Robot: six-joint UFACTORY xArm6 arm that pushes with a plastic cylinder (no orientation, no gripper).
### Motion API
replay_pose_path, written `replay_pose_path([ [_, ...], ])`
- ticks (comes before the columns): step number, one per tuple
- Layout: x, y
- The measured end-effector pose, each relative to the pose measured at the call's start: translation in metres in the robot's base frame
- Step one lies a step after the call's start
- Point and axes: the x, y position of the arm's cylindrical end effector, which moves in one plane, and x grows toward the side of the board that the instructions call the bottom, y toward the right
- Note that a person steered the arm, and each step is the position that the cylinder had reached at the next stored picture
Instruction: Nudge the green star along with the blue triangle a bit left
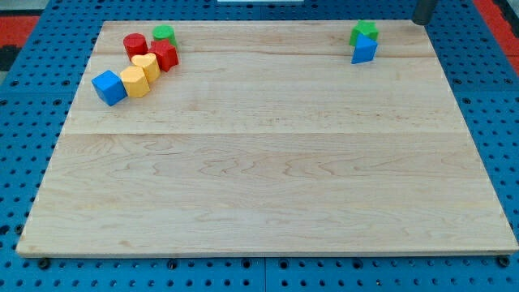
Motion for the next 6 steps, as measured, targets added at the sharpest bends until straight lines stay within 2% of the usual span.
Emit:
replay_pose_path([
  [2, 0.0, 0.0],
  [3, 0.008, -0.053],
  [4, 0.043, -0.086],
  [5, 0.05, -0.119],
  [6, 0.05, -0.12],
])
